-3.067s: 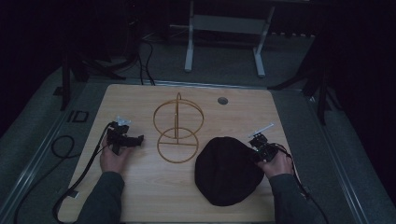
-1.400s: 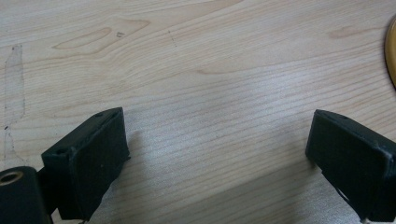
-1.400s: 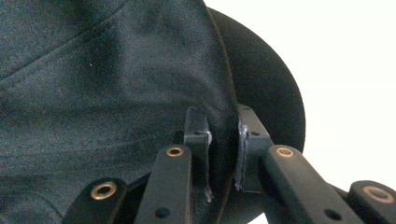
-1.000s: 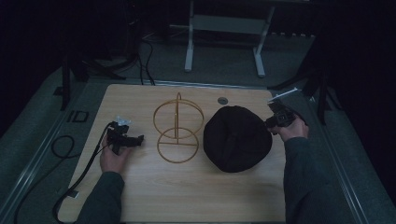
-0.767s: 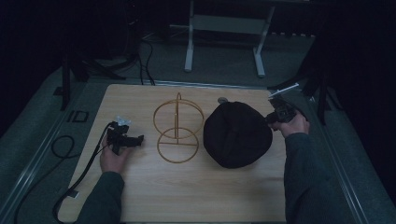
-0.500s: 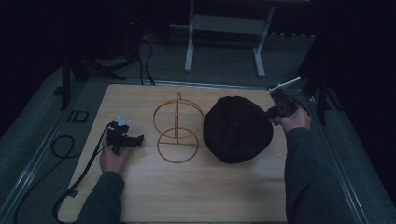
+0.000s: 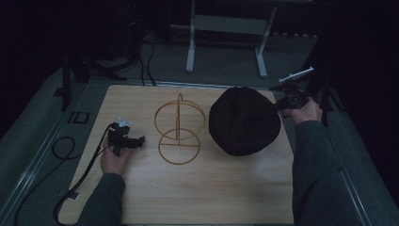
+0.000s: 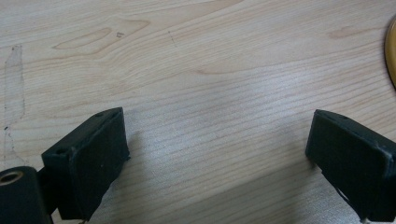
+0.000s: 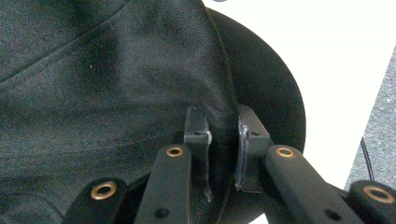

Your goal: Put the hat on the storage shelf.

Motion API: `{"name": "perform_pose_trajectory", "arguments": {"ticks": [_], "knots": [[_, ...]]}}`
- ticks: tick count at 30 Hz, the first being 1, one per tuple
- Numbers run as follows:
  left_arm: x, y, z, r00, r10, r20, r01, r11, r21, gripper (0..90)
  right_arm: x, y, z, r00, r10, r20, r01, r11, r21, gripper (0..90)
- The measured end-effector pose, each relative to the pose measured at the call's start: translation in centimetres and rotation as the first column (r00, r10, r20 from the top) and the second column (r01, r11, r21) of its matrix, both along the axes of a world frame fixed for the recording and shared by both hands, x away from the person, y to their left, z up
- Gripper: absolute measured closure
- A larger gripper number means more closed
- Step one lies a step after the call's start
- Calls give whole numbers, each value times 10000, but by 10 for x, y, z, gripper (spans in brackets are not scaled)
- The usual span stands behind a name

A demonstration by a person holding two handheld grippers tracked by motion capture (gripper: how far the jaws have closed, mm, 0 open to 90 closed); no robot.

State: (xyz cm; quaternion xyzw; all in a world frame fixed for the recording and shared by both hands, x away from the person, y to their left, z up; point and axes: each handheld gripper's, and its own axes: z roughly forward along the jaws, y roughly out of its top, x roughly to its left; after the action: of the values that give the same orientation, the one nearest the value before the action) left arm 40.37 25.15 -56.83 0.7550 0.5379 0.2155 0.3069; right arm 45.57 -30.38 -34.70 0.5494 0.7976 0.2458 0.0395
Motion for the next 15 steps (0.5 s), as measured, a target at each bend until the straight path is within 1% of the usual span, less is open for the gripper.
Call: {"name": "perform_pose_trajectory", "arguments": {"ticks": [8, 15], "knots": [[0, 0, 0, 10000, 6, 5, -6, 10000, -13, 52, 2, -2, 14, 9999, -10, 125, 7, 9998, 183, 781], [0, 0, 0, 10000, 8, -3, -8, 10000, -16, 52, 6, -5, 23, 9998, -137, 122, 133, 9995, 296, 781]]}}
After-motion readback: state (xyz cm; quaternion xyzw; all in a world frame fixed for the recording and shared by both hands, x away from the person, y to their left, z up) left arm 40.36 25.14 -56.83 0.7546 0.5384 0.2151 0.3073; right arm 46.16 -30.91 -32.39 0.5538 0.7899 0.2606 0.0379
